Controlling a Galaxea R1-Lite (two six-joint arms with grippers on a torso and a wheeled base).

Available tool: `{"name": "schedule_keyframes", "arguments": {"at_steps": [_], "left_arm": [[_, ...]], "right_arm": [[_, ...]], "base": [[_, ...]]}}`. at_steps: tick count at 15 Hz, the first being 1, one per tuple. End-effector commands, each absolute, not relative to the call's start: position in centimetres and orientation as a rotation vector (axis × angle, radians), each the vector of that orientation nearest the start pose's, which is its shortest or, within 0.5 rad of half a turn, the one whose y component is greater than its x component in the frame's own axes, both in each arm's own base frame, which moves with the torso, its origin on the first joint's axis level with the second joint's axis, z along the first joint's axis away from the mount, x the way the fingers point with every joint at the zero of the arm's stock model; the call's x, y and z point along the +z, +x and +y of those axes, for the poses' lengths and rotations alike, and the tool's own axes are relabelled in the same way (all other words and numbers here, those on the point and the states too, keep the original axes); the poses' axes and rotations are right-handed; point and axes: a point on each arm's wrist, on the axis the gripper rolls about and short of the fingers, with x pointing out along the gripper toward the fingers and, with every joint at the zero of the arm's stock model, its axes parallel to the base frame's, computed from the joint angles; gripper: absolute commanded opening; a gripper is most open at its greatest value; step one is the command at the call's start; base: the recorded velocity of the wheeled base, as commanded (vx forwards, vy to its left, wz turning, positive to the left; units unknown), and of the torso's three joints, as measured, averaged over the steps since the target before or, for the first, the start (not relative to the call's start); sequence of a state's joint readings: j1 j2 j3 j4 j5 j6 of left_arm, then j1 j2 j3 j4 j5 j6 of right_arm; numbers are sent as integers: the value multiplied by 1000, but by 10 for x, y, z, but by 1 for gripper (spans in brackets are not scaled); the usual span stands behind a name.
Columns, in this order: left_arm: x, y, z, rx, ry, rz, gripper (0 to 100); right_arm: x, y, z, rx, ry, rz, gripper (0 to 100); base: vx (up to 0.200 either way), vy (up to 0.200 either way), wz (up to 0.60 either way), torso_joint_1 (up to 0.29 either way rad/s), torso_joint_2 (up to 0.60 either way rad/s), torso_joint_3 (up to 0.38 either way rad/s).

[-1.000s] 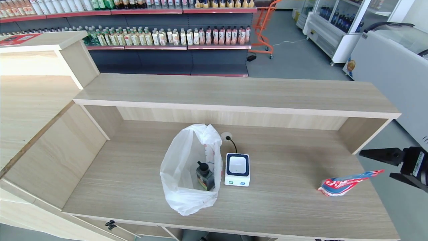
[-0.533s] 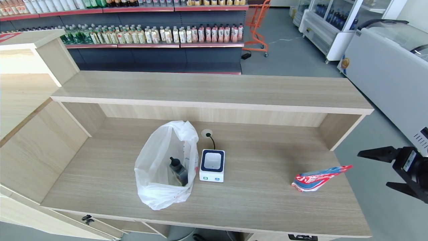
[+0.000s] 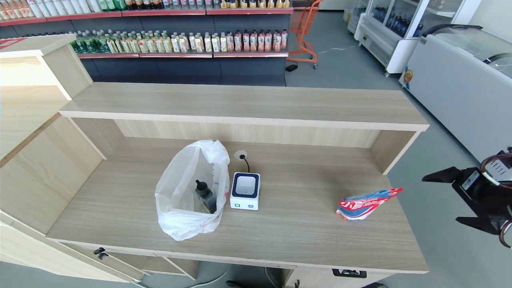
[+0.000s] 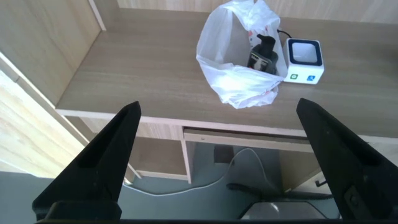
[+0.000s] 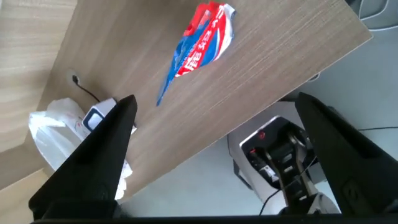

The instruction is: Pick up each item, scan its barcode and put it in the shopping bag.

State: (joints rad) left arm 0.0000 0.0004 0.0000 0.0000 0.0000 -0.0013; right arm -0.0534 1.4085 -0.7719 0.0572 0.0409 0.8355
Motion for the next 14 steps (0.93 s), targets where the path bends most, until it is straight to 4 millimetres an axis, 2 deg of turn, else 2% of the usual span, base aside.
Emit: {"name": "schedule_keyframes", "arguments": {"at_steps": [1,2,5,8,10,14], "left_arm": [[76,-23,0,0,-2,2,100],[75,-23,0,0,-2,0,100],[76,-23,0,0,-2,2,100],[75,-23,0,0,-2,0,100],[76,-23,0,0,-2,2,100],[75,-23,0,0,-2,0,100]], "right_arm": [[180,245,-11,-326,836,685,100],[172,254,-12,-348,841,711,100],[131,292,-11,-413,820,766,100],[91,322,7,-446,693,812,100],[74,343,15,-407,662,800,100],[54,369,28,-341,572,810,100]], "base": [[0,0,0,0,0,0],[0,0,0,0,0,0],[0,0,0,0,0,0],[0,0,0,0,0,0],[0,0,0,0,0,0],[0,0,0,0,0,0]]}}
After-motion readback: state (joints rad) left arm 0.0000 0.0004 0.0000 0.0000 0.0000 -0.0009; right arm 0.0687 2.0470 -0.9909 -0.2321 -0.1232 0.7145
